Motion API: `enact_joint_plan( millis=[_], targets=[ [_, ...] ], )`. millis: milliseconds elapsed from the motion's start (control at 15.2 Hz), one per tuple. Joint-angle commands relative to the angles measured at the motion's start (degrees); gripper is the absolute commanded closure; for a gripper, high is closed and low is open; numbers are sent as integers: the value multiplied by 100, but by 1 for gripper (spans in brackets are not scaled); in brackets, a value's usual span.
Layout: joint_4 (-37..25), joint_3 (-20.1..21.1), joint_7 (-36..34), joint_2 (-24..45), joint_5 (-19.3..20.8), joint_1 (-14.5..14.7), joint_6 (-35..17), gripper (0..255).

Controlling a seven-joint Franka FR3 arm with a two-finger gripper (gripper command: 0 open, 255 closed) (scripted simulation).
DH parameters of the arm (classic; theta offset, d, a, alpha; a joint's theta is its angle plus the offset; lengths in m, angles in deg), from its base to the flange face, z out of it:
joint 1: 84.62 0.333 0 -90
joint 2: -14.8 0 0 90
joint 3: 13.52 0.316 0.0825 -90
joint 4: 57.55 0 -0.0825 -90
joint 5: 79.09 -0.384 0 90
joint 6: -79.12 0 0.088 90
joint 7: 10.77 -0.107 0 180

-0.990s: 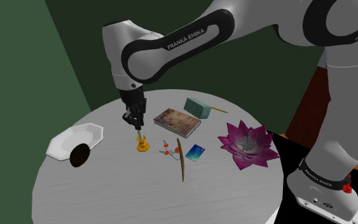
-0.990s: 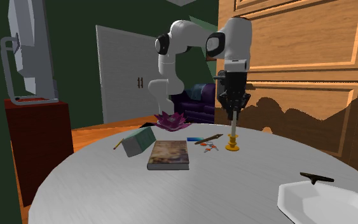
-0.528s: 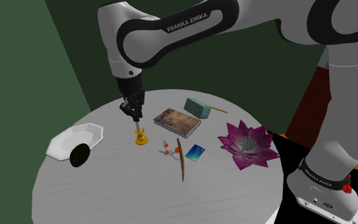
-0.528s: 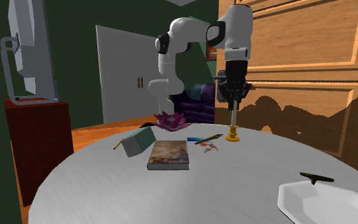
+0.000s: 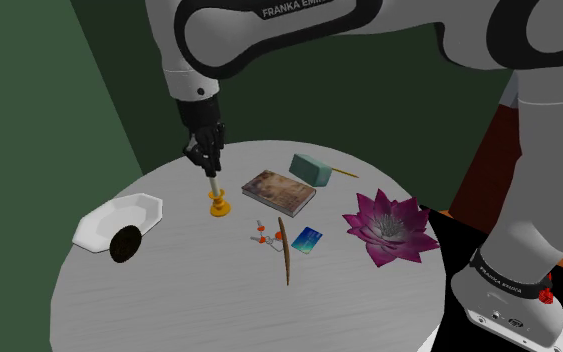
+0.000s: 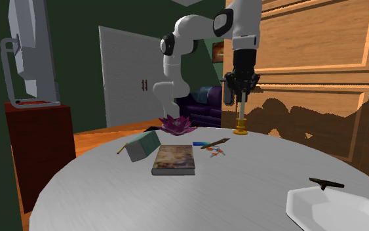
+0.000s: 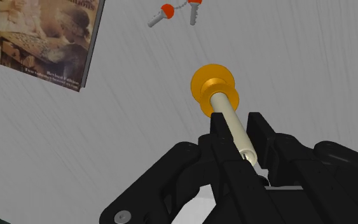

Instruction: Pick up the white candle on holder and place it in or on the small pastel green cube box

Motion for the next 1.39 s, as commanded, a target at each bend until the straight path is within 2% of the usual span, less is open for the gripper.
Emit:
enact_joint_plan(
  millis=[0,660,990,1320],
  targets=[
    [-176,2,15,7,-1,12,170,255],
    [-1135,12,36,140,36,129,995,255],
    [-112,-92,636,-680,-277,-493,733,255],
    [578,-294,1300,-1314,-529,-997,621,255]
  ],
)
